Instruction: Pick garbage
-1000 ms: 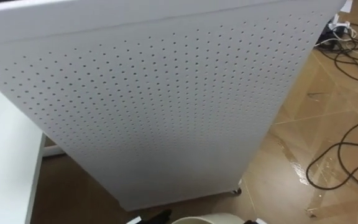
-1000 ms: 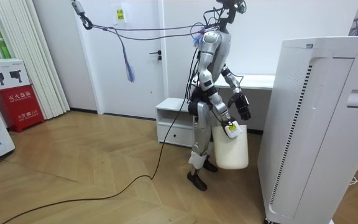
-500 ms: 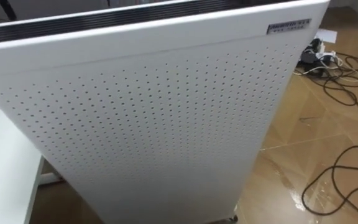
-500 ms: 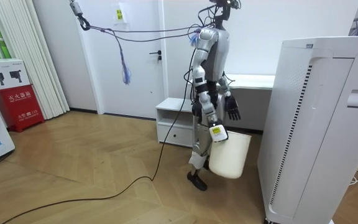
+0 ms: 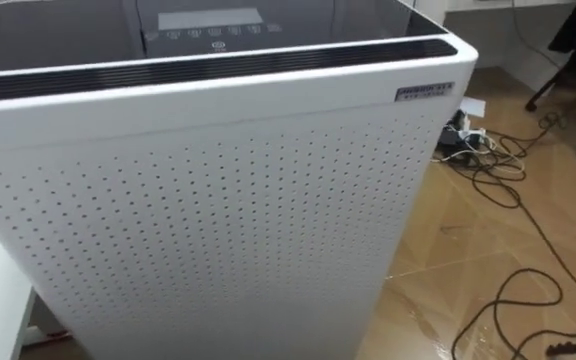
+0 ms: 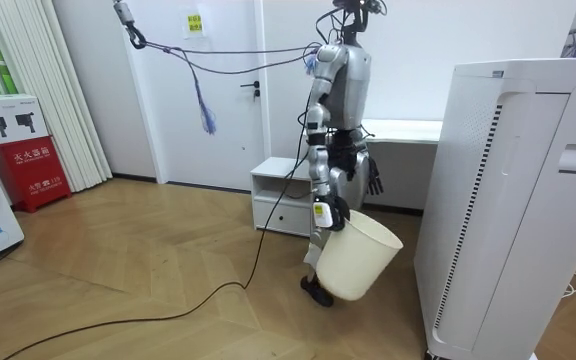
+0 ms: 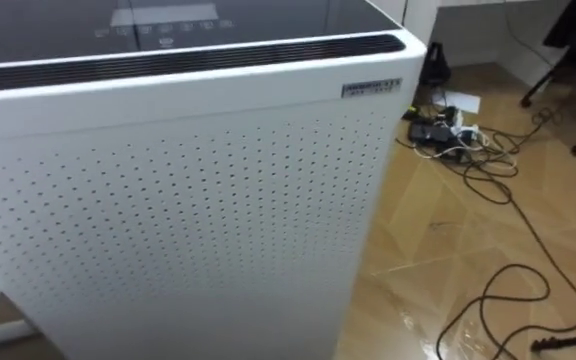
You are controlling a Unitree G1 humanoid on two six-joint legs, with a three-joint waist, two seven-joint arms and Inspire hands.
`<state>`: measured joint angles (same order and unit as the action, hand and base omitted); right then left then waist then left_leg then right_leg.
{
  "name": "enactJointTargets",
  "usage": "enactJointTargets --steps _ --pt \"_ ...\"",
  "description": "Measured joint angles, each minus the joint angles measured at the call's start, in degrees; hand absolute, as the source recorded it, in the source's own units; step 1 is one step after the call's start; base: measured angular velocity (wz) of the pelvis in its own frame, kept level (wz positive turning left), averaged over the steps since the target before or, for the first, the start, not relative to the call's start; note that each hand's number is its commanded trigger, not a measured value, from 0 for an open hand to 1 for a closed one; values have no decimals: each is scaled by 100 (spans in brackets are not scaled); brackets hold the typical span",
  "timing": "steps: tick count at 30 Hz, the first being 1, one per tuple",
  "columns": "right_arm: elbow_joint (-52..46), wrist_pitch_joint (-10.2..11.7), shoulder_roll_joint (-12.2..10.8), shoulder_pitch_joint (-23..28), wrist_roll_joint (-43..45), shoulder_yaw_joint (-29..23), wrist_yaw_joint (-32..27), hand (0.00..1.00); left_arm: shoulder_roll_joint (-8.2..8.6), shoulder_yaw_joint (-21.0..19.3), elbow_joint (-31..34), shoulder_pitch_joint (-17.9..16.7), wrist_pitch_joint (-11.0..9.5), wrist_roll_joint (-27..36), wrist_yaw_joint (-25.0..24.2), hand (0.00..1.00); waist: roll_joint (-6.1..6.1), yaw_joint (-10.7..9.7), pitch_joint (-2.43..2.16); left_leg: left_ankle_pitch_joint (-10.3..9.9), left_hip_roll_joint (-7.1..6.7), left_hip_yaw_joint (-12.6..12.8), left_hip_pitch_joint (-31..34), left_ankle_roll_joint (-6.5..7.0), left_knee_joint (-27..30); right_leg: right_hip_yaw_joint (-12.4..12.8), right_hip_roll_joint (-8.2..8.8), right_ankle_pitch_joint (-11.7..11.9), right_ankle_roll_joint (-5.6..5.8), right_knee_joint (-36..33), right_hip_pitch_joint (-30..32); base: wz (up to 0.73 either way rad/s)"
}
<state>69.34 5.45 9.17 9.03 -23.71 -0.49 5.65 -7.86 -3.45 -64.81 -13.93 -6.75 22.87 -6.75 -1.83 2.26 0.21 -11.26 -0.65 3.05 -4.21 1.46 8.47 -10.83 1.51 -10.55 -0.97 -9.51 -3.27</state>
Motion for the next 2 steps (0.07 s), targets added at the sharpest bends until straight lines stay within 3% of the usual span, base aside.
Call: enactJointTargets --steps 2 --pt "53 -8 1 7 -104 -97 -15 100 25 -47 -93 20 64 -6 19 0 34 -49 -14 -5 -4 7 -21 8 -1 17 3 1 2 -4 -1 0"
